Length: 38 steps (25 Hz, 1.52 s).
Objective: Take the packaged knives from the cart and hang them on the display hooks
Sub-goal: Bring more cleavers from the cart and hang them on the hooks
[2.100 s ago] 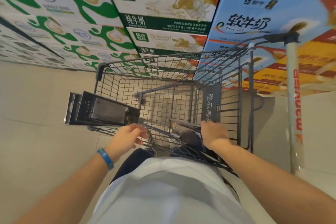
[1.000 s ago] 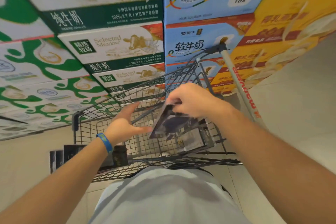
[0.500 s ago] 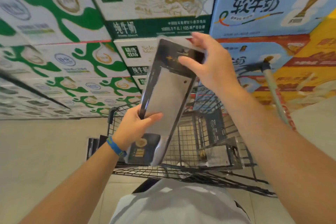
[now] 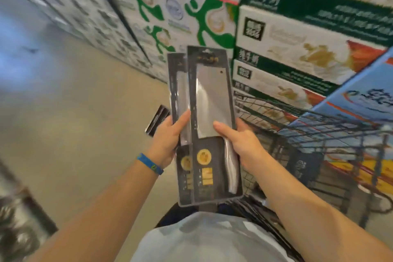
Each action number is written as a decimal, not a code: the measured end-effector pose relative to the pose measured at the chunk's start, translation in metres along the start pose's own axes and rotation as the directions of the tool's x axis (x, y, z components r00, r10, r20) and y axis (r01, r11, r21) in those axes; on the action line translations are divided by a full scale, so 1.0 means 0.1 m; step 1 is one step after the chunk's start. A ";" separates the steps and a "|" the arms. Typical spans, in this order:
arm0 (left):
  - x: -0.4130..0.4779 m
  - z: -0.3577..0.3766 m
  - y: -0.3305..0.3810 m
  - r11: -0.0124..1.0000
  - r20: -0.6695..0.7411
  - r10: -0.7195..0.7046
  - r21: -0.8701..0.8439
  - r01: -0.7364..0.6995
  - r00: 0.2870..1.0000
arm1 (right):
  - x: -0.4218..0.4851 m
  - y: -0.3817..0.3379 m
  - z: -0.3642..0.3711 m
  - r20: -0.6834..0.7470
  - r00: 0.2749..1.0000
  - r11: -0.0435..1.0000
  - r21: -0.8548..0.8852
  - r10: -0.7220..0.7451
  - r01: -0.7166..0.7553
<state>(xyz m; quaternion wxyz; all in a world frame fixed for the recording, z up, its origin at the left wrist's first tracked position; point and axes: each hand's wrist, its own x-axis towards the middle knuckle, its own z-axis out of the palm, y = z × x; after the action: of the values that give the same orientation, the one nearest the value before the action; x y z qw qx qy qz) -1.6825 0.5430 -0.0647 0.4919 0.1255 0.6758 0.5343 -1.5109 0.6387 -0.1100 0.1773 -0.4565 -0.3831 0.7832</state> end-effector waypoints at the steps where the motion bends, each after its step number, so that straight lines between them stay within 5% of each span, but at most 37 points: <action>1: -0.04 -0.11 -0.07 0.999 -0.119 0.036 0.014 -0.035 0.992 | 0.05 0.02 0.01 0.002 1.000 1.000 0.018 0.006 -0.006; 4: -0.29 -0.57 -0.27 0.994 -0.446 0.097 0.090 -0.064 0.890 | 0.17 0.04 0.04 -0.012 1.000 1.000 -0.002 0.002 -0.002; 7: -0.69 -1.06 -0.49 0.993 -0.579 0.079 0.117 -0.014 0.811 | 0.22 0.03 0.17 -0.005 0.997 0.995 -0.067 0.075 -0.075; 15: -1.81 -1.56 -1.39 0.993 -0.803 -0.028 -0.092 -0.078 0.595 | -0.23 0.53 0.78 0.164 0.986 0.894 -0.446 0.041 0.037; 21: -3.03 -1.66 -2.23 0.969 -0.881 -0.049 -0.156 -0.191 0.471 | -1.12 1.13 1.08 0.325 0.946 0.865 -0.475 0.001 0.162; 25: -4.19 -1.53 -2.79 0.962 -0.959 -0.084 -0.150 -0.229 0.272 | -2.02 1.68 1.29 0.446 0.893 0.795 -0.562 0.058 0.229; 31: -6.05 -1.39 -3.07 0.954 -0.978 -0.045 0.018 -0.300 -0.205 | -3.54 2.27 2.46 0.795 0.590 0.751 -0.475 0.142 0.459; 38: -8.35 -1.07 -2.92 0.972 -0.630 0.033 0.201 -0.122 -0.776 | -5.97 2.91 3.60 0.989 0.020 0.789 -0.128 0.146 0.601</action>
<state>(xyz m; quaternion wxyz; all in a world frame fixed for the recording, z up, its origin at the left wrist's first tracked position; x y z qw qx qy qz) -1.2596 -0.2174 0.1260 -0.5267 -0.3912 0.6584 0.3689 -1.4856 -0.0814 0.1186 -0.1334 0.2480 -0.6672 0.6895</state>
